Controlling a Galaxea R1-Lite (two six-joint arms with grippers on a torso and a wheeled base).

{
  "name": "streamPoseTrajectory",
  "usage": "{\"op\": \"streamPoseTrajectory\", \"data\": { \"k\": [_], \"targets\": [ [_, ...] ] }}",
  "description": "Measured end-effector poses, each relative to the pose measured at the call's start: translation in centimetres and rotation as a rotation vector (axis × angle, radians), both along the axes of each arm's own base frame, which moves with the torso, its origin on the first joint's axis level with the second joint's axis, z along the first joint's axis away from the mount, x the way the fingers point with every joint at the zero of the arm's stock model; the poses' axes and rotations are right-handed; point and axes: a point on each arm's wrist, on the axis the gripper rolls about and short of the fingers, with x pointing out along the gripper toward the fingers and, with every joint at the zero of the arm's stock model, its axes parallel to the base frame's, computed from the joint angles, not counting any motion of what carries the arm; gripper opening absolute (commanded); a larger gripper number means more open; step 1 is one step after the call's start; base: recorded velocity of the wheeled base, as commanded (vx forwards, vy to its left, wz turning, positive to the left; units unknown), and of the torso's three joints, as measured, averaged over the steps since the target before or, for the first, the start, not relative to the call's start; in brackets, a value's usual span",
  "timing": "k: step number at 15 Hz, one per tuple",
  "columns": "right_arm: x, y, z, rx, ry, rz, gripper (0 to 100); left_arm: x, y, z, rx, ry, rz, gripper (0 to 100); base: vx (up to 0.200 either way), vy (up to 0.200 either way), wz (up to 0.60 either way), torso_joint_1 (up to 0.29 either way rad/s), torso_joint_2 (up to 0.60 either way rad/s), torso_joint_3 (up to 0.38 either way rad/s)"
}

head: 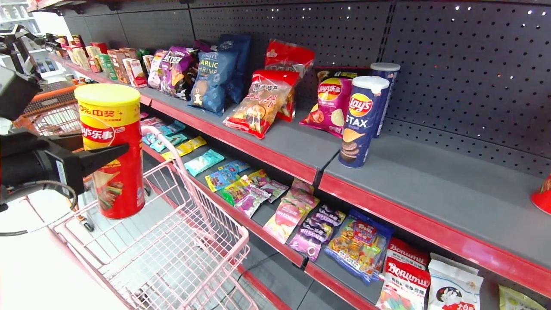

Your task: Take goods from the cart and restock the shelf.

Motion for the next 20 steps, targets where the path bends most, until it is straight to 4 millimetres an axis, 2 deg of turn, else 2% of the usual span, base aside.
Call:
{"op": "streamPoseTrajectory", "data": {
  "k": [10, 20],
  "targets": [
    [0.0, 0.0, 0.0, 0.000, 0.001, 0.000, 100, -2.1, 0.1, 1.8, -0.011, -0.105, -0.001, 0, 0.000, 0.000, 0.00, 0.172, -0.39, -0.220],
    [0.0, 0.0, 0.0, 0.000, 0.001, 0.000, 100, -3.2, 0.2, 2.4, -0.090, -0.116, 0.016, 0, 0.000, 0.000, 0.00, 0.150, -0.34, -0.184]
  ]
}}
